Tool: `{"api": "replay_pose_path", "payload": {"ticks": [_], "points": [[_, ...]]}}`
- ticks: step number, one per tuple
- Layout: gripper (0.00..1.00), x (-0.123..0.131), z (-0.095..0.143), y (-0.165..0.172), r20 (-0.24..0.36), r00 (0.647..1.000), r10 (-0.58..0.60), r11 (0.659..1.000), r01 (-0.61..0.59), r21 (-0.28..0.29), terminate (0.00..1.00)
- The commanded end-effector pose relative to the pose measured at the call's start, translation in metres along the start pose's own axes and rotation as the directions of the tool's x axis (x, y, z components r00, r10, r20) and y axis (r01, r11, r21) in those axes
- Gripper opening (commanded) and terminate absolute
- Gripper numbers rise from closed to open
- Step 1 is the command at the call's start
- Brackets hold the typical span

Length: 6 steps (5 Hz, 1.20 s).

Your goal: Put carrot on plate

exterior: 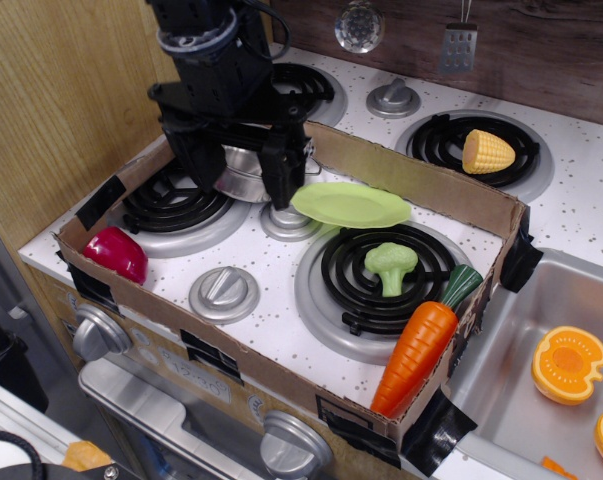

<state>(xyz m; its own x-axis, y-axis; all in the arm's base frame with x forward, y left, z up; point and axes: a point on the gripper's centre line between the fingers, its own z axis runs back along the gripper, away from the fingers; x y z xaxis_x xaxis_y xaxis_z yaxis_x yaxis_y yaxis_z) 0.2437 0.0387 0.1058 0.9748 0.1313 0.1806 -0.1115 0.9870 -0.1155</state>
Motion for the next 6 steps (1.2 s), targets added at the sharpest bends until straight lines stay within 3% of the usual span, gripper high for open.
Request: {"api": "replay_pose_path", "payload": {"ticks": [1, 2, 4, 6], "points": [[1.00, 0.006, -0.020, -0.025, 0.011, 0.995, 0.095, 0.973, -0.091, -0.214, 0.00], [1.00, 0.009, -0.028, -0.043, 0.039, 0.994, 0.097, 0.956, -0.083, -0.282, 0.00], [1.00, 0.002, -0.042, -0.069, 0.087, 0.995, 0.047, 0.931, -0.012, -0.364, 0.00], [1.00, 0.000, -0.063, -0.089, 0.128, 0.992, 0.001, 0.914, 0.051, -0.402, 0.00]]}}
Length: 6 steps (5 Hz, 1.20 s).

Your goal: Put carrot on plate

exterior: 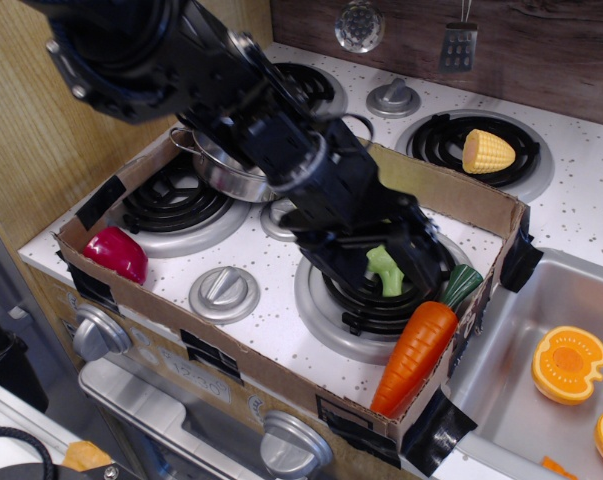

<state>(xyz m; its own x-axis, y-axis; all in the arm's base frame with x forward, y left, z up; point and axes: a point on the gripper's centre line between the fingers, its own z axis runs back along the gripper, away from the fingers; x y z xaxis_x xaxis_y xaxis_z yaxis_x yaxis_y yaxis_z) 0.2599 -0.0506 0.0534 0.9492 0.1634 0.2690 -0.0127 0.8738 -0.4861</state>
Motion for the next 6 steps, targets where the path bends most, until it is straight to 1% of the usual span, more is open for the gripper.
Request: {"api": "replay_pose_path", "payload": {"ticks": [1, 2, 4, 5, 6], "points": [[1.00, 0.003, -0.015, -0.006, 0.020, 0.998, -0.053, 0.998, 0.054, -0.026, 0.00], [1.00, -0.003, -0.031, -0.006, 0.027, 0.998, -0.051, 0.997, 0.052, -0.050, 0.00], [1.00, -0.010, -0.047, -0.001, 0.038, 0.998, -0.052, 0.996, 0.055, -0.074, 0.00], [0.00, -0.011, -0.044, -0.001, 0.022, 0.999, -0.043, 0.998, 0.044, -0.054, 0.00], [0.00, -0.010, -0.033, -0.004, 0.012, 0.999, -0.042, 0.999, 0.042, -0.017, 0.00]]}}
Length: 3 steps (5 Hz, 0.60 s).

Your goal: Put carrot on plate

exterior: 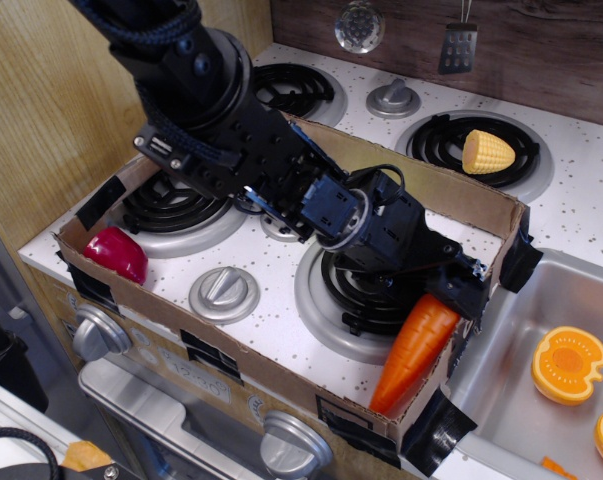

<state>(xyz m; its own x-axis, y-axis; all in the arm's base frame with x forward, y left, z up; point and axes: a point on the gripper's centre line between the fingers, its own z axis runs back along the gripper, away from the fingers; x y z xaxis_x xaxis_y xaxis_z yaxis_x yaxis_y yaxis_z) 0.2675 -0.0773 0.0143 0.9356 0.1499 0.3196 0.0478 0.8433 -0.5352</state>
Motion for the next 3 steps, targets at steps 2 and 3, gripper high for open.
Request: {"api": "replay_pose_path", "payload": {"ticks": [2, 3], "points": [[0.00, 0.010, 0.060, 0.003, -0.082, 0.997, -0.005, 0.988, 0.018, 0.151, 0.00], [0.00, 0.023, 0.089, 0.006, -0.141, 0.990, -0.023, 0.976, 0.053, 0.213, 0.00]]}}
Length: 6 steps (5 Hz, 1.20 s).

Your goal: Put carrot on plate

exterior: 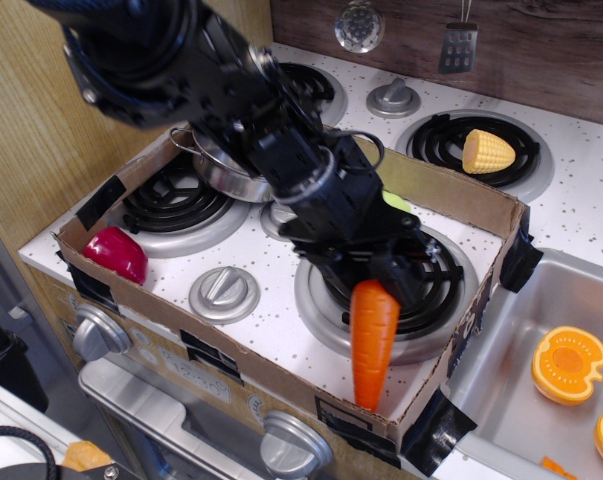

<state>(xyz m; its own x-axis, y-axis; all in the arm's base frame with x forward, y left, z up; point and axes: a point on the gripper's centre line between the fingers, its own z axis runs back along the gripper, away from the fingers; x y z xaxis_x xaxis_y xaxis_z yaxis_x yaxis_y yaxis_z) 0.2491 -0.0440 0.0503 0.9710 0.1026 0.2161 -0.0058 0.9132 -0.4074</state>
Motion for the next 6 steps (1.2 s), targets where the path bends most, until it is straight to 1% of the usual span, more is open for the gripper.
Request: {"api": "replay_pose_path", "payload": {"ticks": [1, 2, 3, 4, 5, 6], "points": [[0.00, 0.043, 0.056, 0.017, -0.070, 0.987, -0.147, 0.981, 0.155, 0.118, 0.00], [0.00, 0.075, 0.064, 0.021, -0.117, 0.963, -0.242, 0.957, 0.257, 0.138, 0.00], [0.00, 0.097, 0.062, 0.017, -0.107, 0.940, -0.324, 0.924, 0.339, 0.176, 0.00], [0.00, 0.112, 0.051, 0.012, -0.106, 0.914, -0.392, 0.889, 0.406, 0.211, 0.00], [0.00, 0.116, 0.037, 0.009, -0.105, 0.906, -0.411, 0.882, 0.424, 0.207, 0.00], [0.00, 0.120, 0.028, 0.013, -0.101, 0.892, -0.441, 0.867, 0.452, 0.209, 0.00]]}}
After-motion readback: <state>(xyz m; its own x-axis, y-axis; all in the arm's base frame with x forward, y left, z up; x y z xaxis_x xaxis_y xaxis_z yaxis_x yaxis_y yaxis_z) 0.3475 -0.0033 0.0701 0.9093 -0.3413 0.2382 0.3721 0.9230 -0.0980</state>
